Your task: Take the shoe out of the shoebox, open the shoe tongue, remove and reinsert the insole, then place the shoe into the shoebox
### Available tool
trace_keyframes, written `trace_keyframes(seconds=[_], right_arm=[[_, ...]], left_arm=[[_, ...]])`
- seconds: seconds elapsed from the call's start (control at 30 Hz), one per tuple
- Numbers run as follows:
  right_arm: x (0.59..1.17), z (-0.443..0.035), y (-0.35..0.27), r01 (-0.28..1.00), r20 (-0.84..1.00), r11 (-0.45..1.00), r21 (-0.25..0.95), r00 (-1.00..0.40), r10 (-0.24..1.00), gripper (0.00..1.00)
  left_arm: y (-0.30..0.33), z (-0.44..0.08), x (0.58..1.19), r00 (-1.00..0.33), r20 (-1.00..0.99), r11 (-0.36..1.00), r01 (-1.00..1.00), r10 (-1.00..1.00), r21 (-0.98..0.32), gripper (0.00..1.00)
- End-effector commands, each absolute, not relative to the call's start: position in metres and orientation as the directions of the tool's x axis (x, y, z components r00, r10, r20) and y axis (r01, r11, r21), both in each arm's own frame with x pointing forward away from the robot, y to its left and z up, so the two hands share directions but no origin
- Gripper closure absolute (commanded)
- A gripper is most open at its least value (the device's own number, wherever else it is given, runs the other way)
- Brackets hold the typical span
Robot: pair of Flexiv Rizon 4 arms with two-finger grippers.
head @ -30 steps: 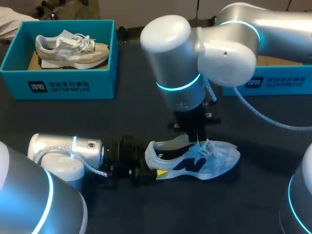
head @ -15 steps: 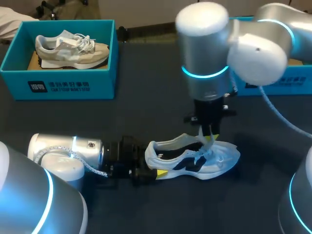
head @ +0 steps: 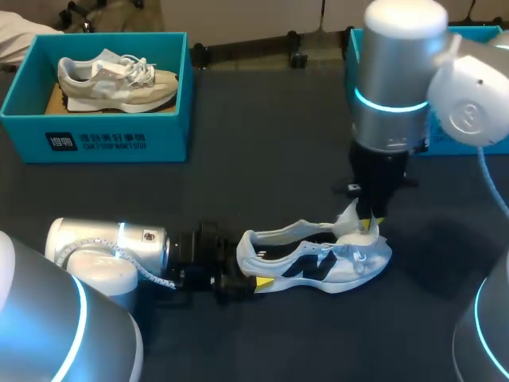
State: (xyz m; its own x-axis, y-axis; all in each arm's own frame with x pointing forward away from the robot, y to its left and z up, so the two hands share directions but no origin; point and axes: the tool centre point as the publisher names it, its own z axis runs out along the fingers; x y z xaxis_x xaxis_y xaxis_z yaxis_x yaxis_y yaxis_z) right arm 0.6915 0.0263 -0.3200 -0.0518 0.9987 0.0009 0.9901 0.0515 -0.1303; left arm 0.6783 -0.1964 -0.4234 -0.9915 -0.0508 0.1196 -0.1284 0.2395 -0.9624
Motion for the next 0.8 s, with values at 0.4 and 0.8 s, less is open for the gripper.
trace_keyframes(seconds=[0.4, 0.8], right_arm=[[0.679, -0.345, -0.007, 0.989, 0.230, 0.000, -0.151, 0.035, 0.973, 0.98], [0.667, -0.301, 0.008, 0.996, 0.134, -0.013, -0.093, 0.026, 0.991, 0.16]], left_arm=[[-0.191, -0.429, 0.678, -0.991, 0.121, 0.243, -0.129, -0.049, -0.961, 1.00], [-0.191, -0.429, 0.678, -0.991, 0.121, 0.243, -0.129, -0.049, -0.961, 1.00]])
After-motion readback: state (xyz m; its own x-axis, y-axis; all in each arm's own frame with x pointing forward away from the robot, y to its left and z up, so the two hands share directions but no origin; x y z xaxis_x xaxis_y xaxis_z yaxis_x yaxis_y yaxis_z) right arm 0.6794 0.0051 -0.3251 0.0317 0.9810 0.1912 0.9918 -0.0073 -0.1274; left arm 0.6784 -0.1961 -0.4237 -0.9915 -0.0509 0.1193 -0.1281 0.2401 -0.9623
